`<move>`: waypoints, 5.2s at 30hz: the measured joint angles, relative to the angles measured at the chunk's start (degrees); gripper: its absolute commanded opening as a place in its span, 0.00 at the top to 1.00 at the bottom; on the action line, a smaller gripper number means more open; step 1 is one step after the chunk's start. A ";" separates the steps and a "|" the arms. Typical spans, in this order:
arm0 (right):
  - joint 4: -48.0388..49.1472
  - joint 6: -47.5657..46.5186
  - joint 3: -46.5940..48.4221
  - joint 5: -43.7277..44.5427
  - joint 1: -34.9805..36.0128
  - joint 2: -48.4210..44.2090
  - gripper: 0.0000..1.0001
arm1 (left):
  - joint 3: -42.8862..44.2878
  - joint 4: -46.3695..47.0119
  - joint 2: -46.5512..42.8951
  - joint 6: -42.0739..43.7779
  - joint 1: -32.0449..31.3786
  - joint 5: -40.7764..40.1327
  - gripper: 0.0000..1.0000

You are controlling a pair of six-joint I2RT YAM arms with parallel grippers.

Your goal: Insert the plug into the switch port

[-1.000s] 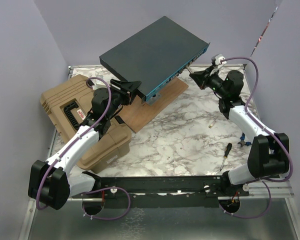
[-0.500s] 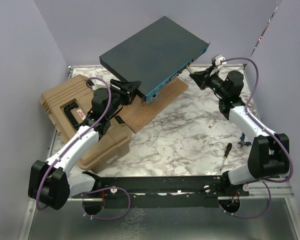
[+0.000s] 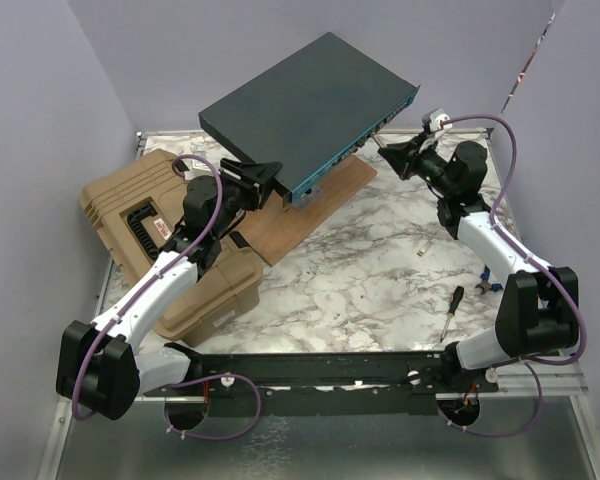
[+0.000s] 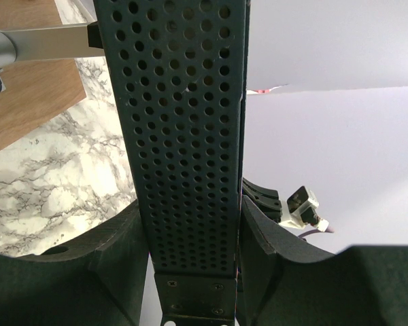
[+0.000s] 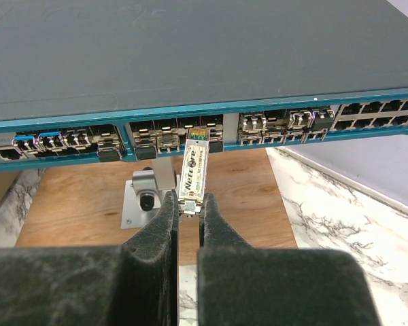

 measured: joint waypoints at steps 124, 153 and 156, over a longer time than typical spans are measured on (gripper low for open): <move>-13.60 1.20 14.95 -14.16 -3.30 8.11 0.99 | -0.68 -0.31 -0.98 -0.98 -0.17 -1.29 1.00; -13.94 3.17 19.78 -14.19 -1.75 11.41 0.99 | -0.68 -0.22 -0.98 -1.09 -0.17 -1.79 1.00; -15.63 3.41 20.70 -13.94 -1.64 11.56 0.99 | -0.68 -0.24 -0.98 -1.07 -0.17 -1.88 1.00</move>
